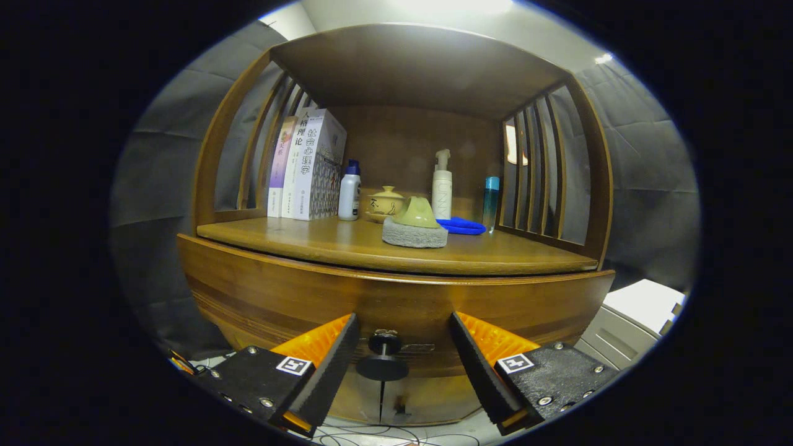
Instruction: Pull open the drawer, take out the items inside it, and place them on the countertop above the cabinet.
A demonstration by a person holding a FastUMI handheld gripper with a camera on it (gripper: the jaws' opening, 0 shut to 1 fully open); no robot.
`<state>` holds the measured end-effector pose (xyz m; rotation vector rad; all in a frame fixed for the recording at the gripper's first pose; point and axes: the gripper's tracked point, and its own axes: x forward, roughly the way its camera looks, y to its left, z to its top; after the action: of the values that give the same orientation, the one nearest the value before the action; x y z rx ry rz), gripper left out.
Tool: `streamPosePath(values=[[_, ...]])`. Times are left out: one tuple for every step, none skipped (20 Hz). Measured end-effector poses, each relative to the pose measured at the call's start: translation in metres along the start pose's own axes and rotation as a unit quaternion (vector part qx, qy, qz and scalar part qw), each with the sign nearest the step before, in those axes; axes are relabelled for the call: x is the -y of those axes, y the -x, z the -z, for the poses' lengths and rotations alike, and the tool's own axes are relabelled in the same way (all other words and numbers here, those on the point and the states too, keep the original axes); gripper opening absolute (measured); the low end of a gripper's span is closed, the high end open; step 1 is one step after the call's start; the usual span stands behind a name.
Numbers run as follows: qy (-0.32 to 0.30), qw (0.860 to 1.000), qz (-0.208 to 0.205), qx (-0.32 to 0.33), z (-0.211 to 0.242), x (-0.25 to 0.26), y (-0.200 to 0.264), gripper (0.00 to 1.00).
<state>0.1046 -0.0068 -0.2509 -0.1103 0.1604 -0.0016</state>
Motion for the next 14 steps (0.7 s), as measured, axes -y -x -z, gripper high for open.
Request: streamPosePath(values=[[-0.003, 1.0, 0.0, 0.0, 0.001, -0.001, -0.003, 0.93], [-0.007, 1.0, 0.0, -0.001, 0.0, -0.001, -0.006, 0.93], [-0.01, 1.0, -0.001, -0.003, 0.0, 0.0, -0.011, 0.93], [-0.017, 1.0, -0.002, -0.007, 0.002, 0.0, -0.014, 0.93], [-0.026, 1.0, -0.002, -0.009, 0.002, 0.0, -0.015, 0.94], [-0.031, 1.0, -0.003, -0.007, 0.001, 0.0, -0.016, 0.94], [-0.031, 1.0, -0.003, -0.006, 0.002, 0.0, -0.015, 0.94], [-0.033, 0.999, -0.003, -0.007, 0.002, 0.001, -0.015, 0.94], [-0.033, 0.999, -0.005, -0.01, 0.001, 0.001, -0.014, 0.94], [-0.031, 0.999, -0.013, -0.015, 0.001, 0.001, -0.013, 0.93], [-0.028, 0.999, -0.02, -0.016, -0.004, 0.003, -0.011, 0.93], [-0.023, 0.999, -0.016, -0.016, -0.011, 0.012, -0.004, 0.93], [-0.018, 1.0, -0.005, -0.014, -0.019, 0.026, 0.005, 0.93], [-0.016, 1.0, 0.004, -0.009, -0.031, 0.036, 0.014, 0.94]])
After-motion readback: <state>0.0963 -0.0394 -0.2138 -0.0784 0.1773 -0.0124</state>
